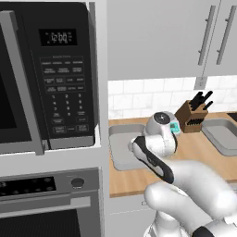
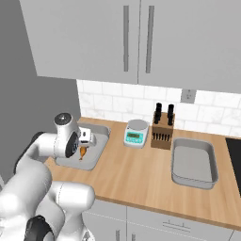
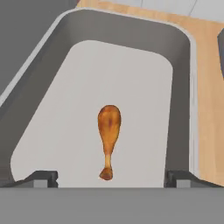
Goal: Place one squash and one chicken drumstick in each tupperware on the nearby counter, to pack two identical lunches.
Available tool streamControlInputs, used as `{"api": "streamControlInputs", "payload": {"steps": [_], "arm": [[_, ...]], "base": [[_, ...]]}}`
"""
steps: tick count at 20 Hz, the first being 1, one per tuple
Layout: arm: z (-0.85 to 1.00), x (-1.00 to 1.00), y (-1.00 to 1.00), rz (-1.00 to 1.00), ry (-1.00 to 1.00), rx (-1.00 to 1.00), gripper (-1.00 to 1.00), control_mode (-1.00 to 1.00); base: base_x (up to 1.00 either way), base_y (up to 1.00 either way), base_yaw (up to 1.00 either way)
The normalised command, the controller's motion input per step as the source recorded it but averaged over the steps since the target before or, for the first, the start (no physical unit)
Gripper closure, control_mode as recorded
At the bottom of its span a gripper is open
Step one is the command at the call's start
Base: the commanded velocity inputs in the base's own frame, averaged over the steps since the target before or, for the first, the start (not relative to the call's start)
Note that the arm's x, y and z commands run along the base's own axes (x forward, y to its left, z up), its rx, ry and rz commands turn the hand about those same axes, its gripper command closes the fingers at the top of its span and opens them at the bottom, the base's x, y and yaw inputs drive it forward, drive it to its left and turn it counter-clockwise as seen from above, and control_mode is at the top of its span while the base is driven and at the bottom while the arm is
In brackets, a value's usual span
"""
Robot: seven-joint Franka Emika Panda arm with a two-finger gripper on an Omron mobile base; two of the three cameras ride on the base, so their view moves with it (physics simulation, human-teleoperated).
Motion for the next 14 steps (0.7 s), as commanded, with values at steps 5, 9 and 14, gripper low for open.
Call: {"api": "streamControlInputs", "payload": {"steps": [5, 9, 14], "arm": [[0.78, -0.93, -0.34, -0.01, -0.08, 0.00, -1.00, -1.00], [0.63, -1.00, -0.43, -0.01, 0.00, 0.00, -1.00, -1.00], [0.84, -0.96, -0.16, 0.00, 0.00, 0.00, -1.00, -1.00]], "base": [[0.00, 0.00, 0.00], [0.00, 0.00, 0.00], [0.00, 0.00, 0.00]]}}
